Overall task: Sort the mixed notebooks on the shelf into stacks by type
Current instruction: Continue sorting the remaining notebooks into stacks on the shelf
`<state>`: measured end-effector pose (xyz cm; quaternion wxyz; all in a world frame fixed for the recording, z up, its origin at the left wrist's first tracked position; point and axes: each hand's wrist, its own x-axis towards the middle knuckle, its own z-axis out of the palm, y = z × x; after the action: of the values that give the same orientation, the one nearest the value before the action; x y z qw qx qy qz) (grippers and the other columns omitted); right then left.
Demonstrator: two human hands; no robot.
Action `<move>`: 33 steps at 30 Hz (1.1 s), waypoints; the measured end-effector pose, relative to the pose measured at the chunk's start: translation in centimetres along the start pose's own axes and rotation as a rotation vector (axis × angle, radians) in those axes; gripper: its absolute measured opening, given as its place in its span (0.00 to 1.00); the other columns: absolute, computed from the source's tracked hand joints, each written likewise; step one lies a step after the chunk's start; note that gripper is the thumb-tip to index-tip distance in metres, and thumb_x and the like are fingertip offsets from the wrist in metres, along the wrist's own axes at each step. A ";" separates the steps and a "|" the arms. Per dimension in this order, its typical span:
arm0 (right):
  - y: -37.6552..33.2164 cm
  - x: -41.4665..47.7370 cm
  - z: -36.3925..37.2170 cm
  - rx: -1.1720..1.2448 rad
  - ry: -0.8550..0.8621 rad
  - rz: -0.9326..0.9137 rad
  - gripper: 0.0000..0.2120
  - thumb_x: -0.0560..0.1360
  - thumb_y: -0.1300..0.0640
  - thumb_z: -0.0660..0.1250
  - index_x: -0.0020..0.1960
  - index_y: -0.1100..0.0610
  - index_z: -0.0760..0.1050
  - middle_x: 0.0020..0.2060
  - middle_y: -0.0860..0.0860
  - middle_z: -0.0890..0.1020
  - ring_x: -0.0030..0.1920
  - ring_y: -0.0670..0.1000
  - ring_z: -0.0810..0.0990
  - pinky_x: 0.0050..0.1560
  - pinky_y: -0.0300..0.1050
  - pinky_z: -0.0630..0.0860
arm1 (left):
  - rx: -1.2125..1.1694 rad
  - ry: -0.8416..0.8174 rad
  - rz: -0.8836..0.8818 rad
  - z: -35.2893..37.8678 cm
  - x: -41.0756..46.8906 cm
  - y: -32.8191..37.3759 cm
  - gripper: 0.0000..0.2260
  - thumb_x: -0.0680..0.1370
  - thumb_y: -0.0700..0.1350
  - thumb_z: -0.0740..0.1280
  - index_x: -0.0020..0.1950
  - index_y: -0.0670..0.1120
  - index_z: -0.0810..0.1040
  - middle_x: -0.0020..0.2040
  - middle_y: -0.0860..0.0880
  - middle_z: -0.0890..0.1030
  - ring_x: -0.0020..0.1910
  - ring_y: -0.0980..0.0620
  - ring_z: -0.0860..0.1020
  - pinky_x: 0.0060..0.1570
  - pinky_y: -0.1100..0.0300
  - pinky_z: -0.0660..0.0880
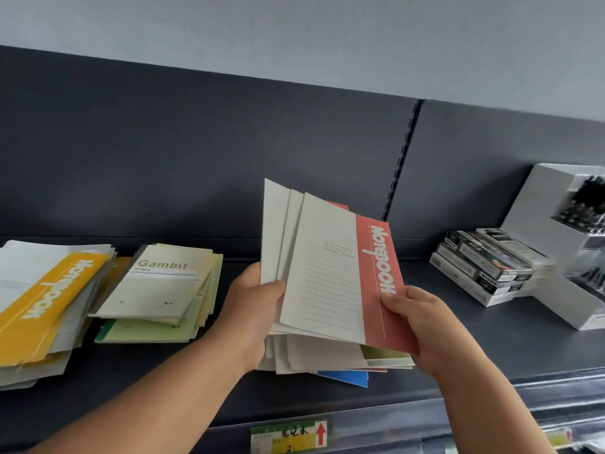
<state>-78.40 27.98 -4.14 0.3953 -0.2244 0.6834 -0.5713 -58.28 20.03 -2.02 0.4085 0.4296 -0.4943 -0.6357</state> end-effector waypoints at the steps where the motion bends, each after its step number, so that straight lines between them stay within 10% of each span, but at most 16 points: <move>1: -0.3 0.1 0.2 0.003 -0.002 -0.014 0.09 0.78 0.58 0.68 0.57 0.58 0.77 0.47 0.56 0.86 0.48 0.59 0.85 0.53 0.60 0.81 | 0.001 0.006 -0.001 -0.2 0.1 0.2 0.12 0.80 0.38 0.63 0.50 0.55 0.80 0.43 0.58 0.85 0.44 0.57 0.83 0.40 0.62 0.77; 7: -3.4 0.2 0.7 0.059 0.000 -0.114 0.03 0.79 0.61 0.66 0.52 0.57 0.77 0.40 0.52 0.87 0.37 0.52 0.86 0.36 0.47 0.80 | 0.007 0.037 0.041 -0.1 0.8 2.8 0.09 0.79 0.39 0.65 0.49 0.54 0.80 0.45 0.53 0.85 0.46 0.52 0.82 0.50 0.51 0.79; 14: -4.6 0.2 -0.1 0.094 0.009 -0.148 0.03 0.79 0.61 0.65 0.53 0.57 0.76 0.45 0.54 0.86 0.43 0.54 0.85 0.43 0.51 0.80 | 0.013 -0.027 0.057 0.7 0.8 4.9 0.09 0.81 0.40 0.61 0.51 0.51 0.79 0.47 0.50 0.84 0.44 0.50 0.82 0.38 0.57 0.78; 20: -1.8 0.5 -0.7 -0.257 0.058 -0.118 0.05 0.79 0.58 0.66 0.54 0.56 0.75 0.45 0.53 0.85 0.43 0.53 0.85 0.41 0.47 0.80 | 0.271 -0.036 -0.002 0.5 1.8 0.5 0.08 0.81 0.40 0.60 0.55 0.48 0.77 0.50 0.51 0.81 0.47 0.52 0.78 0.38 0.60 0.73; 25: 1.4 1.2 -0.7 -0.625 0.126 -0.093 0.11 0.77 0.56 0.68 0.58 0.56 0.74 0.45 0.48 0.83 0.42 0.49 0.83 0.41 0.44 0.79 | 0.934 0.012 -0.107 -0.8 3.2 -3.0 0.13 0.75 0.48 0.63 0.57 0.45 0.73 0.55 0.47 0.75 0.54 0.45 0.74 0.48 0.53 0.76; 33: 1.7 0.3 0.6 -0.939 0.230 -0.209 0.14 0.76 0.51 0.66 0.60 0.51 0.68 0.57 0.50 0.77 0.52 0.54 0.78 0.52 0.54 0.78 | 1.059 -0.050 0.057 -1.1 1.4 -2.9 0.23 0.77 0.52 0.63 0.71 0.50 0.64 0.68 0.49 0.69 0.65 0.47 0.70 0.62 0.51 0.72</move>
<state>-77.90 27.80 -5.87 0.1143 -0.3811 0.8801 -0.2591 -57.89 18.90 -5.18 0.1406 0.5482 -0.7688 -0.2979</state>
